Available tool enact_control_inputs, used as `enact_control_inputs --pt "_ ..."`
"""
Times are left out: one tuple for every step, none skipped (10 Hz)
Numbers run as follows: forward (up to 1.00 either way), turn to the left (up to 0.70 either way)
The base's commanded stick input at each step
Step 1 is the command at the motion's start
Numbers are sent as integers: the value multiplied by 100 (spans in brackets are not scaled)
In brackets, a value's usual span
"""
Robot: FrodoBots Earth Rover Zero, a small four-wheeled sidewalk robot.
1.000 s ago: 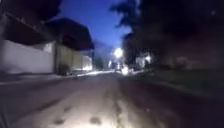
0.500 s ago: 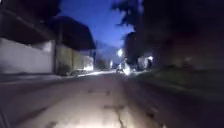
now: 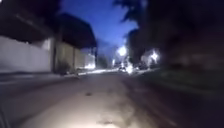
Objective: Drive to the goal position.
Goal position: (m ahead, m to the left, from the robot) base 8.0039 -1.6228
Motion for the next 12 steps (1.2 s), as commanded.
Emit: enact_control_inputs --pt "85 1" --pt "85 -11" --pt "85 -29" --pt "85 -22" --pt "85 -7" --pt "85 1" --pt "85 1" --pt "85 1" --pt "85 1" --pt "85 1" --pt "85 1" --pt "85 -15"
